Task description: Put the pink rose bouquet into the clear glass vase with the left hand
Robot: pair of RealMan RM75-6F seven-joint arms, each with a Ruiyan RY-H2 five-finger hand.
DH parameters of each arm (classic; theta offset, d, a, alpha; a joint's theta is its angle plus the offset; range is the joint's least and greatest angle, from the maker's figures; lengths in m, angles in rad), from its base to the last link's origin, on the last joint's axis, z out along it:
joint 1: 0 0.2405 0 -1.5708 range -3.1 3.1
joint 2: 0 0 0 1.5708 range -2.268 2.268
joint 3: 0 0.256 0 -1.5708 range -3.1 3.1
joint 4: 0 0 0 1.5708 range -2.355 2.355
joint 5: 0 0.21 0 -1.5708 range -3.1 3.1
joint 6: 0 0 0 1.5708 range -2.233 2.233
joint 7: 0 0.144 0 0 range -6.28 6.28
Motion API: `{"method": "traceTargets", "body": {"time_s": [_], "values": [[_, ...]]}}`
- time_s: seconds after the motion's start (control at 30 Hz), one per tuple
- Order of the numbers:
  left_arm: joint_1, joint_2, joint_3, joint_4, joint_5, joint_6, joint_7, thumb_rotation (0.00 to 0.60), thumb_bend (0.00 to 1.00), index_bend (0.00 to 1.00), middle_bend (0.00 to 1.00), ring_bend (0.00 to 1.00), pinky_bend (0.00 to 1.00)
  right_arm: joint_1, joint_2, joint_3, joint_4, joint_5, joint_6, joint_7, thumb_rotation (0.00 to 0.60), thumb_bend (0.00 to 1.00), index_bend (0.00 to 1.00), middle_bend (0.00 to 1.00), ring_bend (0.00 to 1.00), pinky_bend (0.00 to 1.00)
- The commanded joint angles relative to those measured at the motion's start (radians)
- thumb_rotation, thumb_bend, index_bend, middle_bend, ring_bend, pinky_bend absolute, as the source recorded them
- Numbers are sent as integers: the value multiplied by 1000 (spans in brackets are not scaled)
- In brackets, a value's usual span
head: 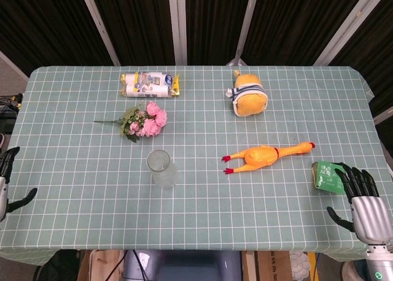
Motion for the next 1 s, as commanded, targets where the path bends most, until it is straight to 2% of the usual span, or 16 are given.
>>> {"method": "traceTargets", "body": {"time_s": [0.03, 0.23, 0.43, 0.7, 1.0], "values": [[-102, 3, -66, 43, -42, -112, 32, 600, 272, 67, 75, 0, 9, 1, -2, 3, 2, 5, -3, 0, 600, 269, 121, 70, 30, 0], [-243, 6, -119, 60, -136, -302, 107, 600, 260, 59, 76, 0, 10, 3, -7, 7, 5, 18, -8, -12, 600, 268, 121, 70, 30, 0], [-374, -74, -169, 117, -266, -411, 248, 600, 260, 58, 76, 0, 10, 5, -13, 11, 13, 36, -19, -23, 600, 268, 121, 70, 30, 0], [-513, -165, -199, 191, -436, -506, 387, 600, 260, 55, 76, 0, 10, 12, -22, 26, 27, 74, -39, -29, 600, 268, 121, 70, 30, 0], [-626, -272, -200, 321, -571, -587, 448, 600, 259, 50, 76, 0, 10, 14, -26, 31, 35, 92, -47, -34, 600, 268, 121, 70, 30, 0]]}}
